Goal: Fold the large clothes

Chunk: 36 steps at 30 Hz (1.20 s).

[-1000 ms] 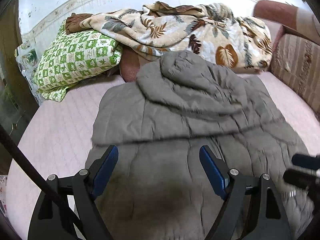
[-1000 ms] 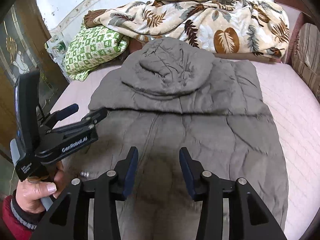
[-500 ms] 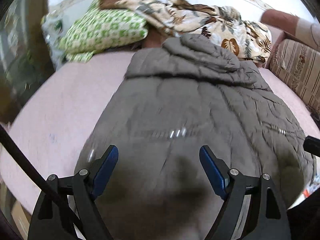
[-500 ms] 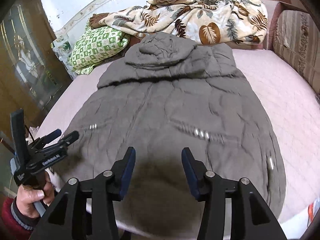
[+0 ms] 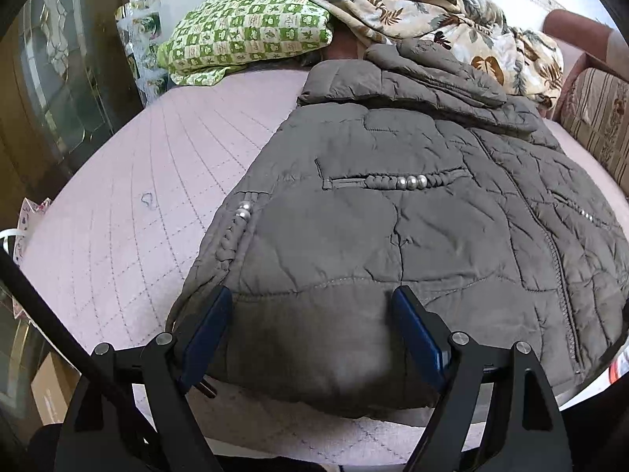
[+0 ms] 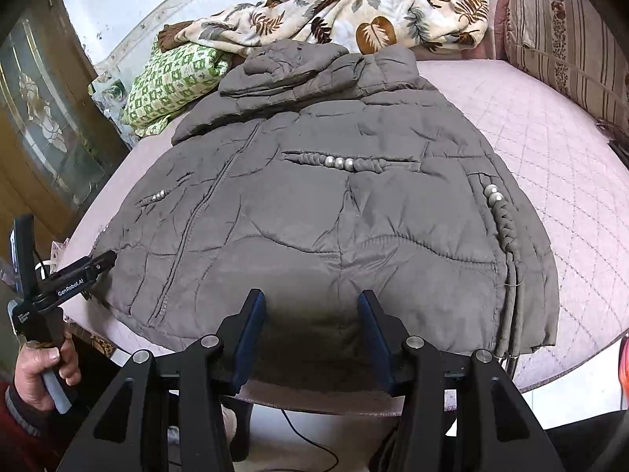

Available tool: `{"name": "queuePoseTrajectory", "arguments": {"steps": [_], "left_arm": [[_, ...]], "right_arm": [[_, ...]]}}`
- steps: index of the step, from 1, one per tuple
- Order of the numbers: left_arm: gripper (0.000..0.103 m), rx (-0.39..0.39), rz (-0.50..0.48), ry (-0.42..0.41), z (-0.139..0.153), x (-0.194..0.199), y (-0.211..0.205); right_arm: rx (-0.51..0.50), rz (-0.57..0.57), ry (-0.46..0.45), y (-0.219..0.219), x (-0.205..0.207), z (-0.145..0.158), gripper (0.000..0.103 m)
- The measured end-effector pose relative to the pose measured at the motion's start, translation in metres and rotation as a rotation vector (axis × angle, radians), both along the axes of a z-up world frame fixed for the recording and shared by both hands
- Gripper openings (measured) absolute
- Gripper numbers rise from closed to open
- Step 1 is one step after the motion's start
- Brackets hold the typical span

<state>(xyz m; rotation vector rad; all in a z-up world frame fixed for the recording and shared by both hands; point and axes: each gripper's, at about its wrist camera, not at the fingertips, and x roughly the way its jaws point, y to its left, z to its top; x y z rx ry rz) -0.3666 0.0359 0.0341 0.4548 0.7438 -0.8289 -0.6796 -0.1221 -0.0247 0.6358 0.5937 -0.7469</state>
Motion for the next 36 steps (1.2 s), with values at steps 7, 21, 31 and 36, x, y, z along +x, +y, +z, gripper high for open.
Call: {"name": "queuePoseTrajectory", "arguments": {"steps": [7,21,31,36], "left_arm": [[0.083,0.007,-0.018,-0.042,-0.004,-0.001,0.0],[0.083,-0.017,-0.026,-0.033,-0.001,0.001,0.009],[0.083,-0.071,-0.007,0.019,0.005,0.006,0.022],[0.083,-0.122,0.033,0.073,0.008,0.023,0.038]], "right_arm": [[0.03,0.0,-0.019,-0.004,-0.001,-0.007,0.054],[-0.027,-0.228,-0.076,-0.035,-0.073,0.019,0.07],[0.083,-0.335,-0.136,-0.056,-0.107,-0.001,0.073],[0.078,-0.318,-0.126,-0.058,-0.102,-0.001,0.077]]}}
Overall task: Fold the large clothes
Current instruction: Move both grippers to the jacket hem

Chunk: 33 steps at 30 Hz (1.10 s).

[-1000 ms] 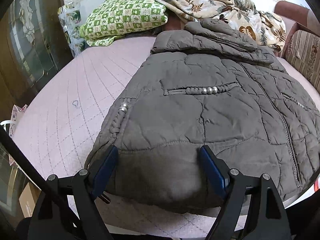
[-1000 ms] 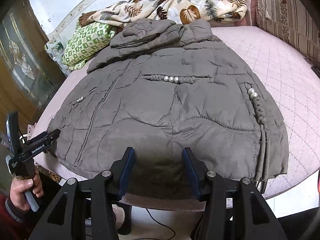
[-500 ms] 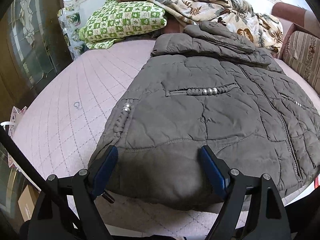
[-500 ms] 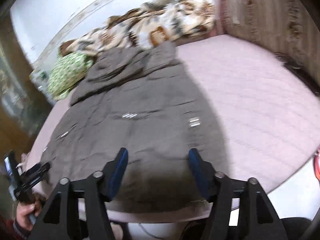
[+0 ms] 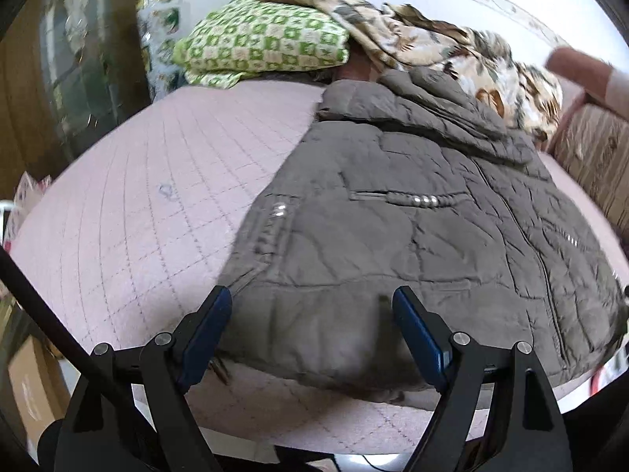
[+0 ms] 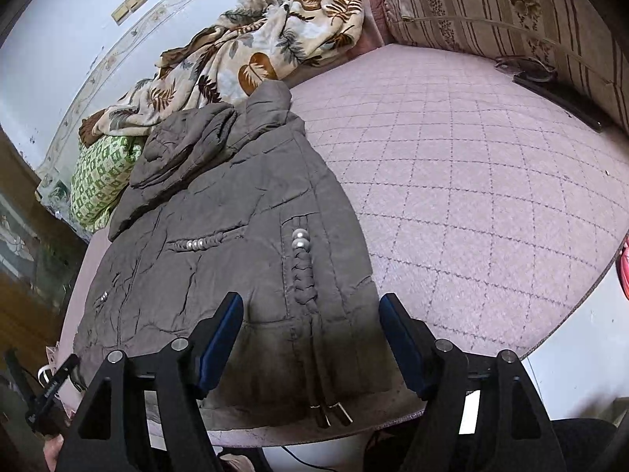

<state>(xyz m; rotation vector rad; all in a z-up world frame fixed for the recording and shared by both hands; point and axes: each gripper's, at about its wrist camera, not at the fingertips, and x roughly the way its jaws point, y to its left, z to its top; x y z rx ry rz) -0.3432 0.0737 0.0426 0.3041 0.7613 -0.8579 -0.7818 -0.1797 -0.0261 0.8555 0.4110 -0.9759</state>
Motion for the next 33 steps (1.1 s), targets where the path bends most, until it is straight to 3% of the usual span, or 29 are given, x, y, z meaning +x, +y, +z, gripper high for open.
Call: {"name": "queuePoseTrajectory", "arguments": {"steps": [5,11,13,15,20,28,33], "left_arm": [[0.083,-0.025,0.025,0.107,-0.008,0.018,0.011],[0.085,-0.032,0.041,0.169,-0.015,0.029,0.012],[0.085,-0.049,0.036,0.216,-0.017,0.037,0.014],[0.085,-0.076,0.026,0.314,-0.023,0.049,0.017],[0.085,-0.122,-0.017,0.399,-0.023,0.061,0.026],[0.085,-0.317,-0.018,0.676,-0.034,0.096,0.049],[0.085,-0.308,-0.03,0.671,-0.034,0.09,0.044]], "right_arm": [[-0.003,0.0,0.003,0.001,0.001,0.0,0.077],[-0.001,-0.001,0.007,-0.001,0.002,0.0,0.077],[0.004,-0.005,0.002,-0.002,0.0,-0.001,0.077],[0.01,-0.016,-0.005,-0.003,-0.003,-0.002,0.077],[0.02,-0.036,-0.026,-0.005,-0.009,-0.003,0.077],[0.041,-0.038,-0.023,-0.007,-0.014,-0.007,0.077],[0.082,-0.072,-0.074,-0.012,-0.033,-0.015,0.077]]}}
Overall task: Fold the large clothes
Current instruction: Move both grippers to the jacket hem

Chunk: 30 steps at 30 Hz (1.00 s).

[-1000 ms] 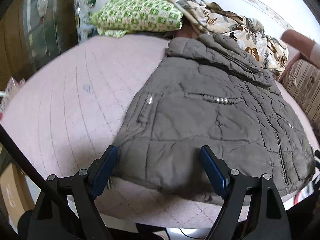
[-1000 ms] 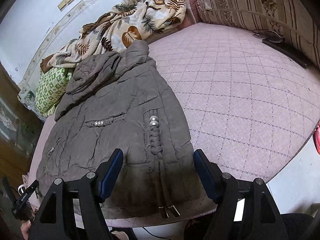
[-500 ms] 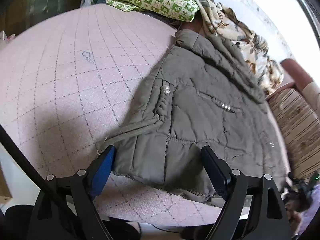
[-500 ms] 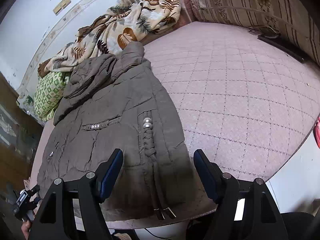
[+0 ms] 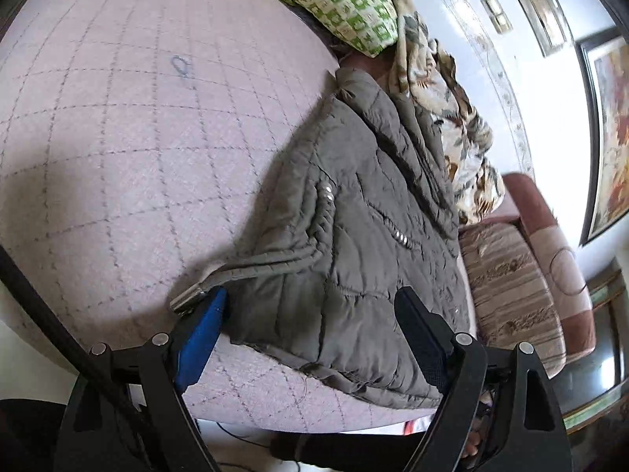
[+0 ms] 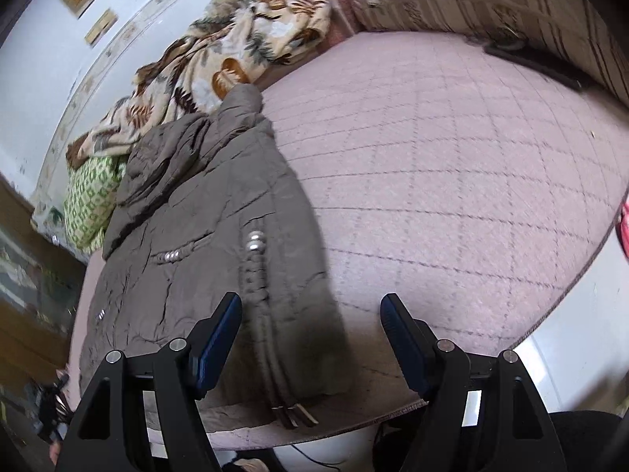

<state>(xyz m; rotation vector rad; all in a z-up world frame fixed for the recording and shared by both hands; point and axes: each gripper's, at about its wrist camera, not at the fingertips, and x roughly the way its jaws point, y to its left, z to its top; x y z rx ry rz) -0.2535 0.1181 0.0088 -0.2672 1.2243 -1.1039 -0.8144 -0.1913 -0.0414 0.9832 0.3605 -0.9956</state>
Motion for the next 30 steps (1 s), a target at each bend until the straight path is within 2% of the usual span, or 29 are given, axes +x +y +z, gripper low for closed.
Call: {"name": "queuePoseTrajectory", "arguments": {"steps": [6,12,19,22,26,30], "left_arm": [[0.085,0.012,-0.019,-0.045,0.002,-0.009,-0.006],[0.087,-0.025,-0.011,-0.027,-0.001,-0.008,-0.004],[0.087,-0.048,-0.033,-0.022,-0.002,-0.01,-0.006],[0.087,-0.093,-0.072,0.038,-0.005,-0.011,-0.01],[0.087,-0.104,-0.072,0.059,-0.008,-0.012,-0.011],[0.087,-0.147,-0.053,0.131,-0.014,-0.006,-0.006]], "right_arm": [[0.061,-0.02,-0.114,-0.005,-0.017,-0.01,0.077],[0.072,-0.004,-0.175,-0.007,-0.013,-0.014,0.084],[0.068,0.189,-0.219,0.006,0.033,-0.018,0.084],[0.081,0.262,-0.298,0.013,0.045,-0.021,0.083],[0.102,0.222,-0.325,0.014,0.046,-0.029,0.082],[0.093,0.153,-0.341,0.015,0.038,-0.03,0.079]]}}
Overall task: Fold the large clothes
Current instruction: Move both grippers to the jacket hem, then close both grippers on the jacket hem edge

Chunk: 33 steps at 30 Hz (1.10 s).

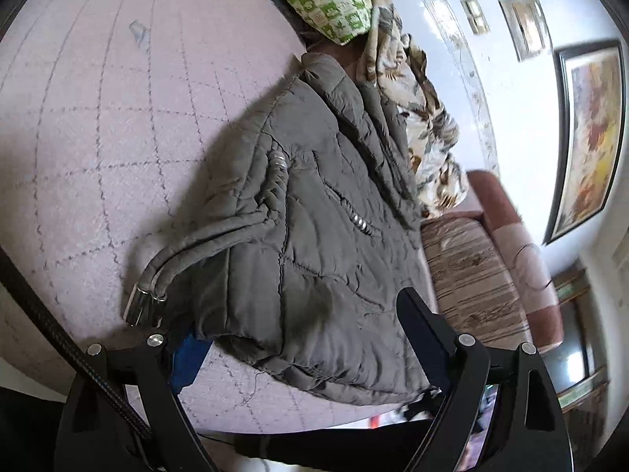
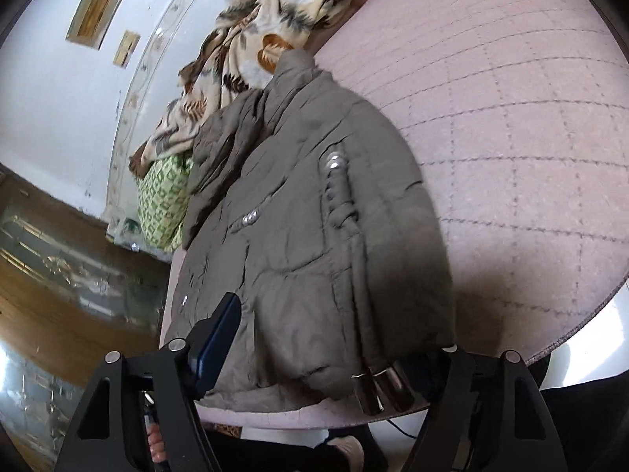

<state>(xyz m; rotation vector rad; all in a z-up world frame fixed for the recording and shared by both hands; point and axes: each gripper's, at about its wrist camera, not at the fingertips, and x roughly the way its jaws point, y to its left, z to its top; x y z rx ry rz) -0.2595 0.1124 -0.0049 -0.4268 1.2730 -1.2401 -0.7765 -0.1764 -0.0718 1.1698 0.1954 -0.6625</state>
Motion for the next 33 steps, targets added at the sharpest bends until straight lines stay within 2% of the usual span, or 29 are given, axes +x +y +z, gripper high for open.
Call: {"name": "queuePoseTrajectory", "arguments": {"steps": [3,5,7,10,12,15,21,26,33], "left_arm": [[0.087,-0.005,0.018,0.007,-0.001,0.001,-0.004],[0.087,0.016,0.016,-0.055,0.004,-0.006,-0.013],[0.087,0.039,0.007,-0.13,0.011,-0.014,-0.023],[0.082,0.068,0.026,-0.22,0.016,-0.024,-0.029],[0.068,0.109,0.038,-0.292,0.018,-0.029,-0.031],[0.059,0.154,0.042,-0.353,0.018,-0.031,-0.033],[0.057,0.213,0.04,-0.459,0.018,-0.04,-0.039],[0.057,0.236,0.037,-0.511,0.018,-0.045,-0.04],[0.057,0.288,0.019,-0.599,0.019,-0.055,-0.046]], "right_arm": [[0.006,-0.003,-0.031,-0.003,0.0,-0.003,0.078],[0.0,-0.002,-0.047,-0.007,0.003,-0.005,0.068],[0.011,-0.008,-0.077,-0.013,0.003,-0.009,0.05],[-0.001,-0.002,-0.05,-0.014,0.008,-0.008,0.04],[-0.022,0.002,-0.019,-0.012,0.009,-0.005,0.039],[-0.045,-0.001,0.007,-0.01,0.012,-0.005,0.039],[-0.084,-0.011,0.033,-0.007,0.013,-0.005,0.039],[-0.091,-0.018,0.024,-0.005,0.012,-0.005,0.039],[-0.048,-0.003,0.027,-0.011,0.012,-0.007,0.039]]}}
